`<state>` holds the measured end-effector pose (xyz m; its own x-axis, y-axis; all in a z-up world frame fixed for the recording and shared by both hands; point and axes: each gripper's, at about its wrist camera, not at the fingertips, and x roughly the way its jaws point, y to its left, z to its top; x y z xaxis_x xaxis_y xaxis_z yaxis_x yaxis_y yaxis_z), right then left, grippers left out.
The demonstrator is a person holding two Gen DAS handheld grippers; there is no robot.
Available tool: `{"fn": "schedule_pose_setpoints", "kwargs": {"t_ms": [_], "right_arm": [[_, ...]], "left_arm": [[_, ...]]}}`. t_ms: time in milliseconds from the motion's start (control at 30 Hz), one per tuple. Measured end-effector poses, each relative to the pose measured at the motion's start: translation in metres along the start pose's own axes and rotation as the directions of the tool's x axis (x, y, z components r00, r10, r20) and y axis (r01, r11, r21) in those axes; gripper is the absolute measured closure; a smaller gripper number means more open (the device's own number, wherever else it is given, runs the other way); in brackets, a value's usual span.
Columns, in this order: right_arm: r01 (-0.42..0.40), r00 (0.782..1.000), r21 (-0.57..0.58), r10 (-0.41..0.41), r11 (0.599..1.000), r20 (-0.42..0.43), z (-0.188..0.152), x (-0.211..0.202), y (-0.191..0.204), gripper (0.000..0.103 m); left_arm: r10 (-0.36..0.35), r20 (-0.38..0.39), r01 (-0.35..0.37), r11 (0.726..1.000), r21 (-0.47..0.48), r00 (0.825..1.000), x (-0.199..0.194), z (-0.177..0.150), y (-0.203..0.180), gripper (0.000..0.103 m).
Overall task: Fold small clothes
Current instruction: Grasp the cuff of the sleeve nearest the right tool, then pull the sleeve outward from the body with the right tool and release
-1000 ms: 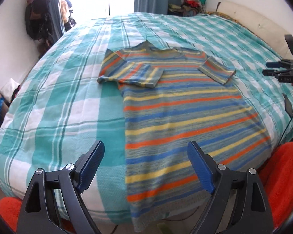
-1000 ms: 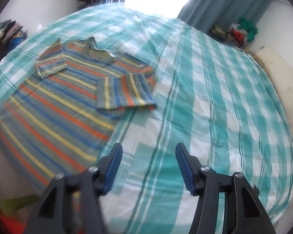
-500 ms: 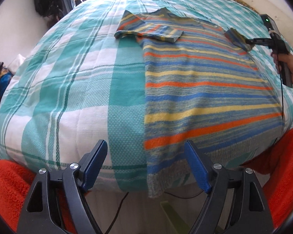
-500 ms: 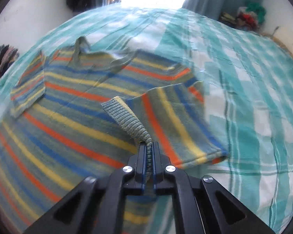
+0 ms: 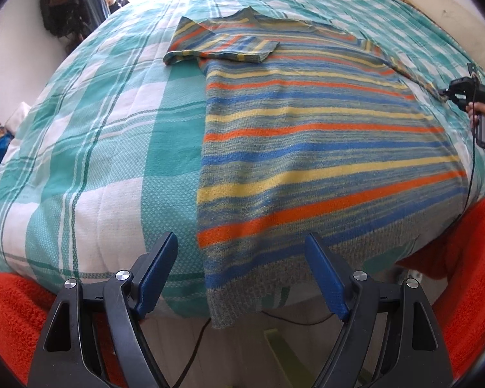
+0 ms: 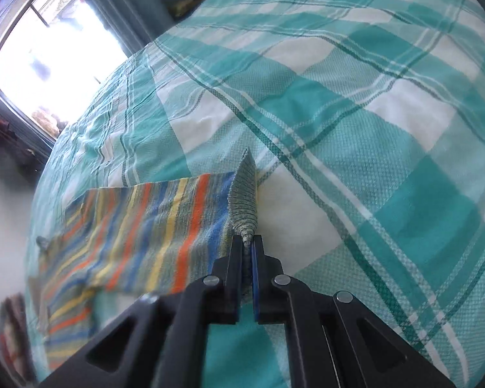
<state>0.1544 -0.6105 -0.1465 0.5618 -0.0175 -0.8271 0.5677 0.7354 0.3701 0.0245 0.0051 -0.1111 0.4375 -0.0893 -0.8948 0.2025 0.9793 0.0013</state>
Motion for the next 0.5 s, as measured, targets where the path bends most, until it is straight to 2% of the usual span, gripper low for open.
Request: {"fn": "schedule_pose_setpoints", "kwargs": {"t_ms": [67, 167, 200, 233, 267, 300, 333, 433, 500], "right_arm": [[-0.052, 0.999, 0.047, 0.052, 0.998, 0.004, -0.003, 0.002, -0.006, 0.091], [-0.128, 0.992, 0.148, 0.129, 0.981, -0.002, -0.008, 0.002, -0.024, 0.052], [-0.132, 0.991, 0.173, 0.134, 0.976, -0.003, -0.011, 0.002, -0.028, 0.051], [-0.133, 0.990, 0.181, 0.138, 0.974, -0.015, -0.013, 0.004, -0.029, 0.054], [-0.111, 0.992, 0.161, 0.119, 0.981, -0.041, -0.014, 0.007, -0.028, 0.080], [-0.041, 0.997, 0.110, 0.048, 0.993, -0.055, -0.015, 0.008, -0.024, 0.101], [0.035, 0.998, 0.070, -0.031, 0.997, -0.049, -0.016, 0.006, -0.023, 0.101], [0.115, 0.993, 0.053, -0.113, 0.992, -0.037, -0.018, 0.005, -0.028, 0.102], [0.170, 0.985, -0.005, -0.170, 0.985, -0.036, -0.020, 0.010, -0.020, 0.102]], "left_arm": [[0.004, 0.002, -0.004, 1.000, 0.012, 1.000, -0.001, -0.001, -0.003, 0.021], [0.001, -0.005, -0.001, 1.000, 0.017, 1.000, 0.001, -0.001, -0.005, 0.021], [0.001, -0.012, -0.001, 1.000, 0.017, 1.000, 0.003, -0.001, -0.005, 0.021], [0.000, -0.019, 0.000, 1.000, 0.015, 1.000, 0.006, 0.000, -0.005, 0.021], [0.000, -0.026, 0.000, 1.000, 0.013, 1.000, 0.008, 0.000, -0.005, 0.021], [0.002, -0.030, -0.001, 1.000, 0.011, 1.000, 0.009, 0.000, -0.005, 0.021], [0.003, -0.032, -0.003, 1.000, 0.008, 0.999, 0.009, 0.000, -0.004, 0.021], [0.015, -0.038, -0.015, 1.000, -0.010, 0.999, 0.009, 0.000, 0.001, 0.021], [0.028, -0.044, -0.029, 0.999, -0.028, 0.999, 0.009, 0.000, 0.007, 0.021]]}}
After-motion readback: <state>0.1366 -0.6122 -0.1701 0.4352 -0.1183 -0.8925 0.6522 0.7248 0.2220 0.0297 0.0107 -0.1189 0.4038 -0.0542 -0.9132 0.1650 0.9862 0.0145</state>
